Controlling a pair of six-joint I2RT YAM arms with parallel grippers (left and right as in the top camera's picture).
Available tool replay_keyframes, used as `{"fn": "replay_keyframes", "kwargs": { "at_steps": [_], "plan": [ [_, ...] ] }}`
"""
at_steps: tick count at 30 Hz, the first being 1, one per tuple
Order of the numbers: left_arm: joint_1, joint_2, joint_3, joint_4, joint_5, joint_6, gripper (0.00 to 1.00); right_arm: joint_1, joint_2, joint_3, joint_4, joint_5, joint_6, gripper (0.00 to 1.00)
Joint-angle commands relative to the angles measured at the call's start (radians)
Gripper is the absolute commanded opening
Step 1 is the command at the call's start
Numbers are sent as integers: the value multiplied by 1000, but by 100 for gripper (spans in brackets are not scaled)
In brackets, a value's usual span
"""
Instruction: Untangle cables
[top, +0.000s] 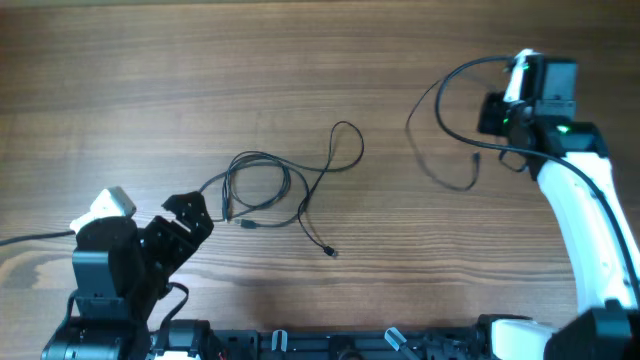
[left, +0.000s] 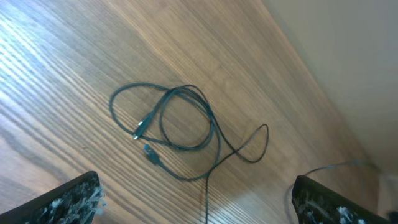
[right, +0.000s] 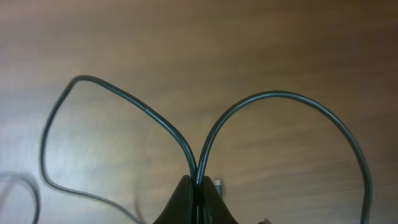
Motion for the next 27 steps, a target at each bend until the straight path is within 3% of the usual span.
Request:
{"fn": "replay_keyframes", "kwargs": {
  "at_steps": [1,12,16,19,27],
  "plan": [
    [4,-2,-1,-11,-40,23,100,-44,-64,28,51,156,68,5],
    [4,-1,-1,-11,-40,23,100,-407,-81,28,193,194,72,4],
    [4,-1,-1,-11,-40,23,100,-524,-50,28,258,182,-6,4],
    [4,-1,-1,-11,-40,23,100,-592,3,27,302,183,-54,4],
    [4,-1,-1,-11,-40,23,100,-742,245,27,381,178,-14,4]
  ]
}}
